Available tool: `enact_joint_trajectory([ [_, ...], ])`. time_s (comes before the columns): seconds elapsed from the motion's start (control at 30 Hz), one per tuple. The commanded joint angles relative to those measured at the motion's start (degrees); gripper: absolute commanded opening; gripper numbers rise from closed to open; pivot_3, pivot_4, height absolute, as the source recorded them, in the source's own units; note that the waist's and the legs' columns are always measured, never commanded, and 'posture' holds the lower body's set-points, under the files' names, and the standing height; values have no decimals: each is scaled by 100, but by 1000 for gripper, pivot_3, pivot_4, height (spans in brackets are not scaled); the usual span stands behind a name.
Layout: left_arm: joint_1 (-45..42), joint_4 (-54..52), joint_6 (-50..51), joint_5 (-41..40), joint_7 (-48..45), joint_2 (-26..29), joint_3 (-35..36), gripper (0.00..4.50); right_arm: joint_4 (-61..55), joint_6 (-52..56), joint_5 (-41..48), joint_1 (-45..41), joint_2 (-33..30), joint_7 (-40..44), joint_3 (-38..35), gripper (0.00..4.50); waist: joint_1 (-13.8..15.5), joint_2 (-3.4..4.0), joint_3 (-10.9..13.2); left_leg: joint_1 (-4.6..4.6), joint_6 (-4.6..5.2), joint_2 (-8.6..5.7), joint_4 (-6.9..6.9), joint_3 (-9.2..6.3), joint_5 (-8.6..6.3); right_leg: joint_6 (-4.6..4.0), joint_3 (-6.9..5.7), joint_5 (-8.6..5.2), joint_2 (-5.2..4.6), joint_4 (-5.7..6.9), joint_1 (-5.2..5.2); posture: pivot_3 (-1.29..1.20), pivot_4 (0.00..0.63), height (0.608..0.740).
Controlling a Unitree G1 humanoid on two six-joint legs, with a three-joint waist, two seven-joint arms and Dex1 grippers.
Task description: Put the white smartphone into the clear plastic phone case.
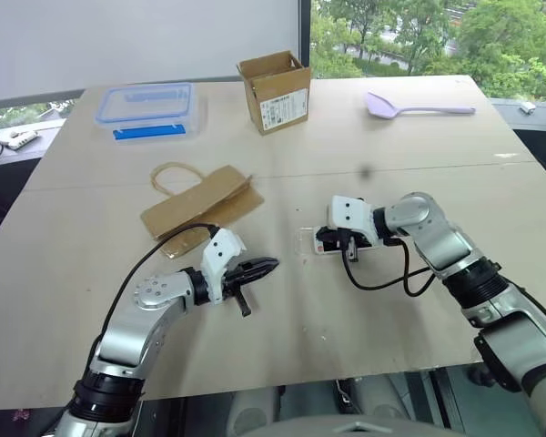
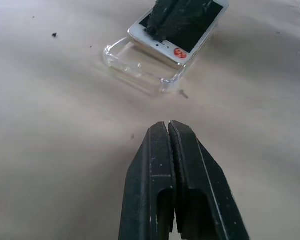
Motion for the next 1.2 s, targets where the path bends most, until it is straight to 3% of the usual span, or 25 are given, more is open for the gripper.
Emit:
enact_joint_trajectory([
  [0.03,44,-81,-130,12,20,-29,45,43,485,109,-309,269,8,8,362,0,-6,-4,-4,5,0,0,0,-1,0,4,0,-3,0,0,3,0,150,740],
  [0.43,81,-29,-218,100,18,-112,-16,43,207,487,127,384,204,-103,-232,0,-7,-10,-34,10,0,4,-5,1,0,-15,14,3,0,3,-2,0,150,740],
  [0.63,-71,134,-215,220,40,-175,-78,43,-1193,908,1075,557,215,-153,-1144,0,4,4,-9,-10,0,4,-6,1,0,-12,14,2,-1,1,-17,0,150,740],
  [0.9,-546,573,-112,474,219,-422,-370,43,-2645,1820,1211,845,-636,-607,-1702,0,37,4,-1,-37,0,0,-9,-1,0,-12,6,2,-1,-11,-30,0,150,740],
  [1.2,-1156,918,213,933,715,-914,-867,43,-2893,2182,682,1723,-1694,-1378,-1943,0,28,2,-1,-84,0,-9,1,-11,0,-16,-5,6,-4,-20,-63,0,150,740],
])
